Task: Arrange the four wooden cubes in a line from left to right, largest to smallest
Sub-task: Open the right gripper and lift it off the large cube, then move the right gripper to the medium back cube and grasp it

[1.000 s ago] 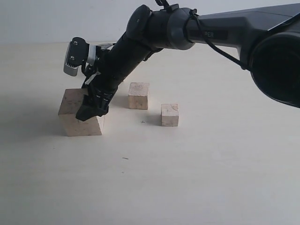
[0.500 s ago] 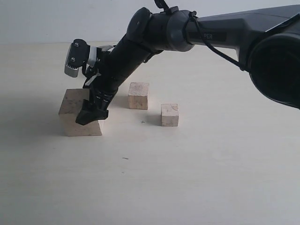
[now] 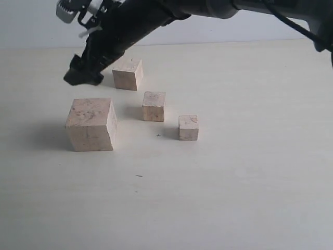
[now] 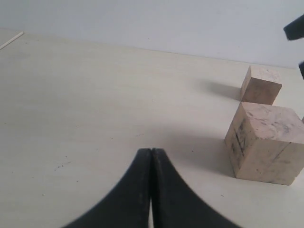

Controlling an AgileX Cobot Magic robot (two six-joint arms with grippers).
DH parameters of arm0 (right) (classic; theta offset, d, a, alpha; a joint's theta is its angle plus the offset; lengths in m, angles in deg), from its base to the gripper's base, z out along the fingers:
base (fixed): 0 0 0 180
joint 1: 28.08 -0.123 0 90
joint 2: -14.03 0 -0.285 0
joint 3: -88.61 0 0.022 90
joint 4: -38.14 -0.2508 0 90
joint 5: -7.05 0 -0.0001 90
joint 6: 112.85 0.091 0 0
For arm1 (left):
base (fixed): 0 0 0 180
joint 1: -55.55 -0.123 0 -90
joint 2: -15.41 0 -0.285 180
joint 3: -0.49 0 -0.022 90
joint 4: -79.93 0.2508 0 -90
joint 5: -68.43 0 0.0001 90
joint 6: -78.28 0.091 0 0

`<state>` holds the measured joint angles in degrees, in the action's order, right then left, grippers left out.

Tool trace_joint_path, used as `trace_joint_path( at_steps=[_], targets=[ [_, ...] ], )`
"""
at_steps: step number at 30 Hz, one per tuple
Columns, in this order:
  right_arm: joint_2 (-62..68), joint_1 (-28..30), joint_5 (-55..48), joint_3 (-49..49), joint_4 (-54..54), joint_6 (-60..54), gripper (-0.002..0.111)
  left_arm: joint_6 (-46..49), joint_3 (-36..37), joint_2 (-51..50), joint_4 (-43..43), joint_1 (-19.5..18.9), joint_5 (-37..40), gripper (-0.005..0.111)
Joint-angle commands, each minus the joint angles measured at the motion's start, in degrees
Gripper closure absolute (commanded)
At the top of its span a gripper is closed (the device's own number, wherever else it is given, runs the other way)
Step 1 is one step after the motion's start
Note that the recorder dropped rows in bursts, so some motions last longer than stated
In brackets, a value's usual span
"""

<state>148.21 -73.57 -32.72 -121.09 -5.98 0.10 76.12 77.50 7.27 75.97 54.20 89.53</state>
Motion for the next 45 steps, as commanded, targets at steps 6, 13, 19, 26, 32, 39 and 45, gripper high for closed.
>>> trace_joint_path(
  at_steps=[6, 13, 19, 26, 32, 39, 45],
  targets=[
    [0.39, 0.30, 27.19, 0.03, 18.09, 26.15, 0.032, 0.03, 0.20, 0.35, -0.16, 0.32, -0.60, 0.107],
    [4.71, 1.28, 30.99, -0.31, 22.30, 25.91, 0.032, 0.03, 0.20, 0.35, -0.16, 0.32, -0.60, 0.107],
    [5.72, 7.08, 28.74, -0.31, 17.89, 24.44, 0.032, 0.03, 0.20, 0.35, -0.16, 0.32, -0.60, 0.107],
    [5.60, 12.16, 28.46, -0.31, -6.06, 24.16, 0.033, 0.03, 0.20, 0.35, -0.16, 0.32, -0.60, 0.107],
    [5.60, 12.16, -0.09, -0.31, -5.21, -24.93, 0.033, 0.03, 0.20, 0.35, -0.16, 0.32, -0.60, 0.107],
    [5.33, 12.16, -2.56, -0.31, -9.05, -17.07, 0.033, 0.03, 0.20, 0.35, -0.16, 0.32, -0.60, 0.107],
    [5.03, 12.16, -3.13, -0.31, -9.64, -16.81, 0.033, 0.03, 0.20, 0.35, -0.16, 0.32, -0.60, 0.107]
  ],
)
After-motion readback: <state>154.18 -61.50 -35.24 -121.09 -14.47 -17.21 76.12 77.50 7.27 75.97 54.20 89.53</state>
